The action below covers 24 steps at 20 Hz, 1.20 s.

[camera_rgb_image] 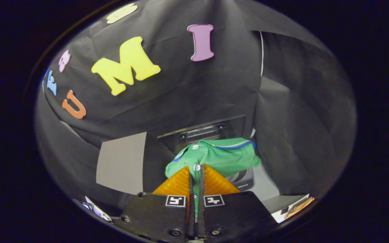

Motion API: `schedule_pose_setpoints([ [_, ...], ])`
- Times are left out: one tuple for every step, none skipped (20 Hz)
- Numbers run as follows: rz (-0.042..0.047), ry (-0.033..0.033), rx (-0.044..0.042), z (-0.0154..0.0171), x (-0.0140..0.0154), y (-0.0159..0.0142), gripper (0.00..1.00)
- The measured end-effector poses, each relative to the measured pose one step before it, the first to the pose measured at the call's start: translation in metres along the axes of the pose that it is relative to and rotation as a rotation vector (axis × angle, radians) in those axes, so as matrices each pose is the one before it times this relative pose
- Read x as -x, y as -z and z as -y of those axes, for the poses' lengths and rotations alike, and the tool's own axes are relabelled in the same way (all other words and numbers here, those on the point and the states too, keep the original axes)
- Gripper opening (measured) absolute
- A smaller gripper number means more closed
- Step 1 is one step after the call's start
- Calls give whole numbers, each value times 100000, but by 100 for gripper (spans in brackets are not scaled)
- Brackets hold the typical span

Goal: Put the clothes into the washing machine and then close the washing machine lid.

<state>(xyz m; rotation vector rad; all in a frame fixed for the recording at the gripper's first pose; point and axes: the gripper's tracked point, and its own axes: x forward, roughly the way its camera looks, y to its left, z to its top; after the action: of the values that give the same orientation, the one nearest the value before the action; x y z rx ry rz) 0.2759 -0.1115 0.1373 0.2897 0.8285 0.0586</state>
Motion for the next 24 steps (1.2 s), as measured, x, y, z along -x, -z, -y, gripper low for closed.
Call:
schedule_pose_setpoints([
  [-2473, -1428, 263, 273, -715, 228, 6],
  [-1666, -1052, -232, 310, -836, 95, 7],
  [-1581, -757, -95, 239, -974, 119, 7],
  [-1208, -616, -242, 237, -882, -80, 7],
  [-861, 148, -84, 498, -819, 48, 7],
  [-552, 274, -123, 379, -777, -134, 6],
  [-413, 255, -106, 436, -713, 56, 6],
  [-497, 189, -58, 260, -755, -40, 6],
  [-236, 448, 386, 289, -640, -8, 6],
  [-60, 884, 744, 285, -751, -13, 6],
  [231, 1187, 687, 417, -646, 60, 6],
  [193, 1055, 393, 269, -623, -99, 6],
  [219, 950, 92, 247, -661, 93, 6],
  [-52, 1017, -324, 167, -724, 105, 6],
  [-350, 918, -543, 276, -778, 314, 6],
  [-1050, 885, -1177, 205, -876, 407, 6],
  [-1226, 27, -1497, 100, -937, 540, 6],
  [-1314, -98, -1160, 184, -830, 481, 7],
  [-958, 294, -827, 207, -1015, 558, 7],
  [-177, 861, 126, 226, -885, 225, 7],
  [27, 1174, 104, 314, -1214, 230, 7],
  [-368, 1182, -66, 54, -1071, 259, 6],
  [-1541, 1042, -510, -82, -901, 604, 7],
  [-1459, 503, -7, -233, -849, 500, 7],
])
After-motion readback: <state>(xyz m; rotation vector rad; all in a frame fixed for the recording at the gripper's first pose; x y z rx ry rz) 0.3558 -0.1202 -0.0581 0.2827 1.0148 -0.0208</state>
